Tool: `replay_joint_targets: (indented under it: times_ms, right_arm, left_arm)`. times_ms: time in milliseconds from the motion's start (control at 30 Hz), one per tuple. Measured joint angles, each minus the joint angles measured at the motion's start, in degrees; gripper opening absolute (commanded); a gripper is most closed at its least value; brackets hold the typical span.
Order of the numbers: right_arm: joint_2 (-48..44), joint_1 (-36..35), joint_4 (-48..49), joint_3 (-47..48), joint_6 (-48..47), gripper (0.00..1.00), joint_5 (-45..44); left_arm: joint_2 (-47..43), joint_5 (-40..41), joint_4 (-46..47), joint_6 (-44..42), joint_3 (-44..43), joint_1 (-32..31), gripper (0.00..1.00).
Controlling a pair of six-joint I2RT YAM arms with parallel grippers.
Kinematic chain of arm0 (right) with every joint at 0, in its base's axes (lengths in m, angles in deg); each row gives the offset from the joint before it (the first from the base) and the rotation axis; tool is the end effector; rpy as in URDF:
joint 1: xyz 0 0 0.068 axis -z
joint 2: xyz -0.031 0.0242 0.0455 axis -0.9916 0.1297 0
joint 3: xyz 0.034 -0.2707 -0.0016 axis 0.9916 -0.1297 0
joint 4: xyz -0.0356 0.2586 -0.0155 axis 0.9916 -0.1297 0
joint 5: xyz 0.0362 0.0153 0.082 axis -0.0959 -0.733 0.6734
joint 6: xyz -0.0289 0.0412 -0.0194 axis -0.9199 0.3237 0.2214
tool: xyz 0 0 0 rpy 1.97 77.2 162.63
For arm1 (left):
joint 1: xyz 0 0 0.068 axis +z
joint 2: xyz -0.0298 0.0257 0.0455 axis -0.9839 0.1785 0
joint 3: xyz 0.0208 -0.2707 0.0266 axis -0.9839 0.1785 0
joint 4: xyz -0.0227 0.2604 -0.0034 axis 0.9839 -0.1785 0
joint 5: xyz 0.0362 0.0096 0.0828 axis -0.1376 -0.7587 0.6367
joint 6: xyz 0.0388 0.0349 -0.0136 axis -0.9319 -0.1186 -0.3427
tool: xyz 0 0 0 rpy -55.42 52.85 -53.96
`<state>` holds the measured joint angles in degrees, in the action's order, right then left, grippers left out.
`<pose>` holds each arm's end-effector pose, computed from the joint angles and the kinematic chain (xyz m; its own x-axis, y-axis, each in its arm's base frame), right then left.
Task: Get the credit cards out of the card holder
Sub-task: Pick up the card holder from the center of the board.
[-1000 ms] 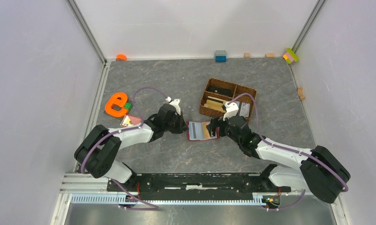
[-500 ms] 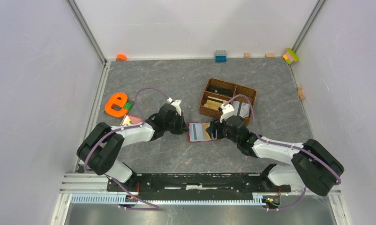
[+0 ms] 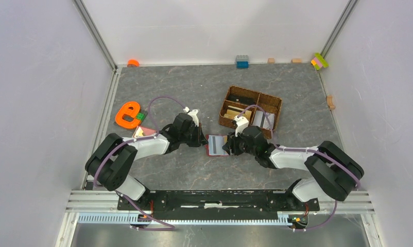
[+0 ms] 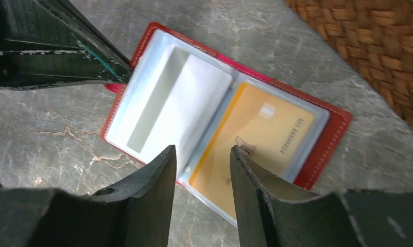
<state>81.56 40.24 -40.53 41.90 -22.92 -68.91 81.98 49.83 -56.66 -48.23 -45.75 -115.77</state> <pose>0.1878 0.1740 0.1429 -0.6513 -0.0472 -0.7573 -0.4900 0.7882 0.3724 0.2304 -0.1782 0.1522 -0.8355 -0.0115 -0.5493 0.3300 0.7889 -0.5184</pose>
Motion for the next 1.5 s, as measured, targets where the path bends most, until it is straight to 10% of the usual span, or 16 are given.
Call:
replay_joint_targets:
  times_ms: [700, 933, 1167, 1300, 1500]
  right_arm:
    - [9.9, 3.2, 8.2, 2.6, 7.1, 0.37, 11.6]
    - [10.5, 3.4, 9.0, 2.6, 8.3, 0.38, 13.1]
    - [9.8, 3.3, 8.4, 2.6, 8.2, 0.46, 12.2]
    - [7.8, 3.5, 6.7, 2.2, 8.1, 0.75, 10.4]
    - [4.5, 3.8, 7.4, 0.7, 7.9, 0.91, 10.1]
  left_arm:
    - [2.3, -9.6, 11.9, 5.1, 3.5, 3.7, 0.32]
    - [7.2, -12.7, 16.9, 7.8, 3.6, 4.3, 0.05]
    - [6.5, -16.4, 23.2, 10.2, 6.6, 5.4, 0.02]
    - [5.2, -18.0, 25.5, 11.3, 7.1, 5.4, 0.02]
    - [4.8, -19.9, 28.8, 12.7, 7.5, 5.5, 0.02]
